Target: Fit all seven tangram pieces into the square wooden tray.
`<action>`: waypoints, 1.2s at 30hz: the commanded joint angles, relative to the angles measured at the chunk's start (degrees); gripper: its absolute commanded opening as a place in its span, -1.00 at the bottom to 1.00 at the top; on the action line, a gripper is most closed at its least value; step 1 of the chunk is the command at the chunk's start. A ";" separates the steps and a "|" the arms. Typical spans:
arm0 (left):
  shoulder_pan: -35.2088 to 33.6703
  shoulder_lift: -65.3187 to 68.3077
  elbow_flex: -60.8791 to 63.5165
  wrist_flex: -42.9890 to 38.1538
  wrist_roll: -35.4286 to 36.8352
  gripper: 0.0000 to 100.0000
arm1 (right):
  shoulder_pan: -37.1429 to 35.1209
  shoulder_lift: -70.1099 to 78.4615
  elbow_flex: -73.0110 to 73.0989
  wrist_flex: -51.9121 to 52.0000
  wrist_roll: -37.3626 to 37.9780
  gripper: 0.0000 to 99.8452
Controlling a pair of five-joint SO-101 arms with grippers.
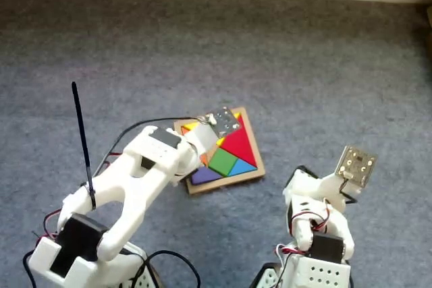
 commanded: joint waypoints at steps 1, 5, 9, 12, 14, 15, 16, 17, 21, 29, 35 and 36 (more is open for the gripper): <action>1.89 -0.04 -2.68 0.26 0.79 -0.97 | 0.84 -0.66 5.67 -1.63 0.53 -0.99; 1.89 -5.41 0.31 0.18 0.79 -0.99 | 0.84 -0.66 5.67 -1.63 0.53 -0.99; 2.59 -14.90 7.52 -0.62 0.79 -0.99 | 0.84 -0.66 5.67 -1.63 0.53 -0.99; 3.74 -18.95 11.30 -2.99 0.79 -0.99 | 0.84 -0.66 5.67 -1.63 0.53 -0.99; 4.18 -19.03 11.47 -3.08 0.79 -0.99 | 0.84 -0.66 5.67 -1.63 0.53 -0.99; 4.26 -19.03 11.47 -3.16 0.79 -0.99 | 0.84 -0.66 5.67 -1.63 0.53 -0.99; 4.26 -19.03 11.47 -3.25 0.79 -0.99 | 0.84 -0.66 5.67 -1.63 0.53 -0.99; 4.26 -19.03 11.47 -3.34 0.79 -0.99 | 0.84 -0.66 5.67 -1.63 0.53 -0.99; 3.65 -18.95 11.82 -8.70 5.63 -0.99 | 0.84 -0.66 5.67 -1.63 0.53 -0.99; 2.15 -5.67 2.24 -8.44 9.32 -0.92 | 0.84 -0.66 5.67 -1.63 0.53 -0.99; 1.98 6.20 -9.36 -1.14 9.32 -0.92 | 0.84 -0.66 5.67 -1.63 0.53 -0.99; 1.98 6.90 -10.24 -0.70 9.32 -0.92 | 0.84 -0.66 5.67 -1.63 0.53 -0.99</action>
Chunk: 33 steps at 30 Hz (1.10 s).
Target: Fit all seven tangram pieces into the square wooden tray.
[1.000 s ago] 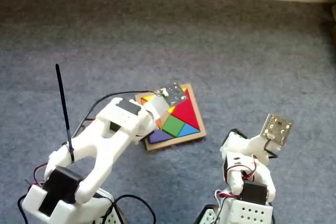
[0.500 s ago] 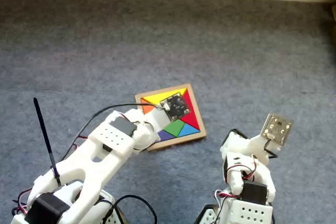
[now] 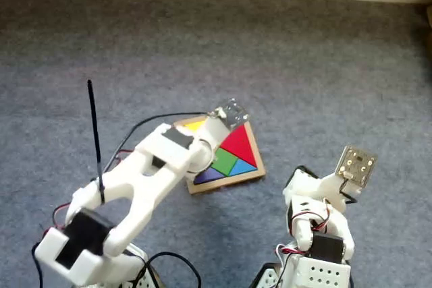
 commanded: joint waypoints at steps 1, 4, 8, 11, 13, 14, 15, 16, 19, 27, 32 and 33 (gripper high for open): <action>-1.01 2.68 -5.23 2.46 0.62 -0.92 | 0.84 -0.66 5.67 -1.63 0.53 -0.99; -0.48 2.68 -5.67 2.20 0.62 -0.99 | 0.84 -0.66 5.67 -1.63 0.53 -0.99; -0.13 -0.31 -5.05 2.46 0.62 -0.99 | 0.84 -0.66 5.67 -1.63 0.53 -0.99; -1.27 -7.60 -1.10 2.20 0.62 -0.99 | 0.84 -0.66 5.67 -1.63 0.53 -0.99; -1.98 -13.49 2.24 1.58 0.62 -0.99 | 0.84 -0.66 5.67 -1.63 0.53 -0.99; -2.42 -16.22 4.09 0.62 0.70 -0.99 | 0.84 -0.66 5.67 -1.63 0.53 -0.99; -2.86 -18.77 6.02 -0.44 1.41 -0.99 | 0.84 -0.66 5.67 -1.63 0.53 -0.99; -3.38 -21.05 7.96 -1.58 2.99 -0.99 | 0.84 -0.66 5.67 -1.63 0.53 -0.99; -5.76 -27.82 12.18 -2.73 6.68 -0.99 | 0.84 -0.66 5.67 -1.63 0.53 -0.99; -2.59 -38.73 20.44 -2.73 9.49 -0.99 | 0.75 -0.66 5.67 -2.07 0.26 -0.99; 6.81 -38.90 20.18 2.73 8.09 -0.98 | 0.75 -0.66 5.67 -2.07 0.26 -0.99; 7.87 -38.90 20.00 4.31 7.91 -0.98 | 0.75 -0.66 5.67 -2.07 0.26 -0.99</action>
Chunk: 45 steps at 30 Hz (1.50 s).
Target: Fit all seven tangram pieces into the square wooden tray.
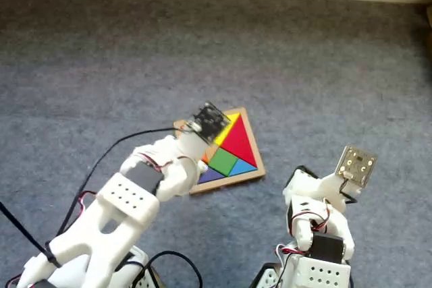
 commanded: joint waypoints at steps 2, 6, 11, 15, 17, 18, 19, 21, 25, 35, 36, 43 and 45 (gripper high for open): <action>5.76 -1.36 -1.01 5.45 -0.79 -0.98 | 0.75 -0.66 5.67 -2.07 0.26 -0.99; 5.58 -1.36 0.92 4.75 -0.79 -0.98 | 0.75 -0.66 5.67 -2.07 0.26 -0.99; 1.45 -2.95 0.40 7.47 -0.88 -0.99 | 0.75 -0.66 5.67 -2.07 0.35 -0.99; -7.34 -12.00 1.54 7.38 -0.88 -0.99 | 0.75 -0.66 5.67 -1.98 0.44 -0.99; -10.68 -17.71 3.12 6.68 -0.79 -0.99 | 0.75 -0.66 5.67 -1.98 0.53 -0.99; -12.00 -20.62 4.35 6.51 -0.79 -0.99 | 0.75 -0.66 5.67 -1.98 0.53 -0.99; -13.14 -23.52 5.49 6.42 -0.79 -0.99 | 0.75 -0.66 5.67 -1.98 0.53 -0.99; -15.52 -29.14 7.60 6.51 -0.70 -0.99 | 0.75 -0.66 5.67 -1.98 0.53 -0.99; -21.14 -39.78 11.91 6.59 -0.44 -0.99 | 0.75 -0.66 5.67 -1.98 0.53 -0.99; -28.18 -58.95 19.12 11.16 3.08 -0.98 | 0.75 -0.66 5.67 -1.98 0.53 -0.99; -28.26 -60.44 19.74 11.96 3.08 -0.98 | 0.75 -0.66 5.67 -1.98 0.53 -0.99; -30.37 -63.96 24.84 13.54 2.90 -0.98 | 0.48 -0.66 5.76 -1.98 0.26 -0.99; -31.96 -63.96 26.15 13.54 2.90 -0.98 | 0.40 -0.66 5.85 -1.80 0.26 -0.99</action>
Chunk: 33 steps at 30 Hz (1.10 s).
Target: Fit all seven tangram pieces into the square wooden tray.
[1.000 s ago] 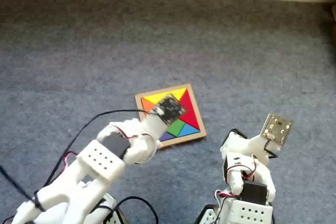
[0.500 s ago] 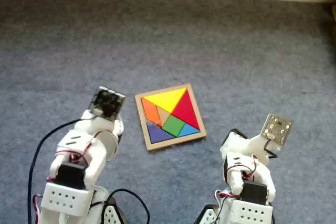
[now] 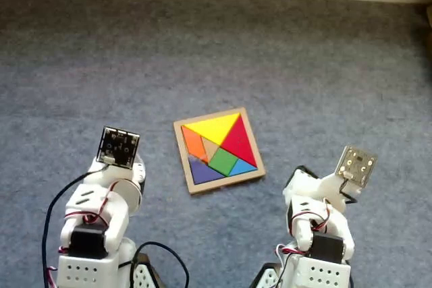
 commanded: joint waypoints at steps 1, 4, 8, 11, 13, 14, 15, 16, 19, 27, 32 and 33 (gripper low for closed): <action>-3.03 -3.21 1.27 0.09 0.18 -0.98 | 0.40 -0.66 5.85 -1.80 0.26 -0.99; -4.62 -3.12 4.44 -2.11 0.18 -0.98 | 0.40 -0.40 5.85 -1.71 0.26 -0.99; -7.43 -2.86 9.10 -6.77 0.18 -0.99 | -1.63 -0.04 5.85 0.13 0.26 -0.99; -9.19 -2.86 9.01 -4.31 0.26 -0.99 | -5.32 -0.13 5.85 5.49 0.35 -0.99; -9.19 -2.86 9.01 -0.62 0.26 -0.99 | -6.73 -0.31 5.85 7.78 0.53 -0.99; -9.19 -2.86 9.01 1.14 0.26 -0.99 | -6.73 -0.31 5.85 8.48 0.53 -0.99; -9.19 -2.86 9.01 2.64 0.26 -0.99 | -6.73 -0.31 5.85 9.10 0.53 -0.99; -9.19 -2.86 9.01 3.87 0.26 -0.99 | -6.73 -0.31 5.85 9.80 0.53 -0.99; -9.45 -2.86 9.01 7.91 0.26 -0.99 | -6.73 -0.31 5.85 12.79 0.53 -0.99; -9.45 -2.86 9.01 16.62 0.18 -0.99 | -6.64 -0.66 5.85 13.85 0.53 -0.99; -9.45 -2.86 9.01 16.62 0.26 -0.99 | -6.64 -0.66 5.85 13.85 0.53 -0.99; -9.45 -2.86 9.01 16.62 0.26 -0.99 | -6.64 -0.66 5.85 13.85 0.53 -0.99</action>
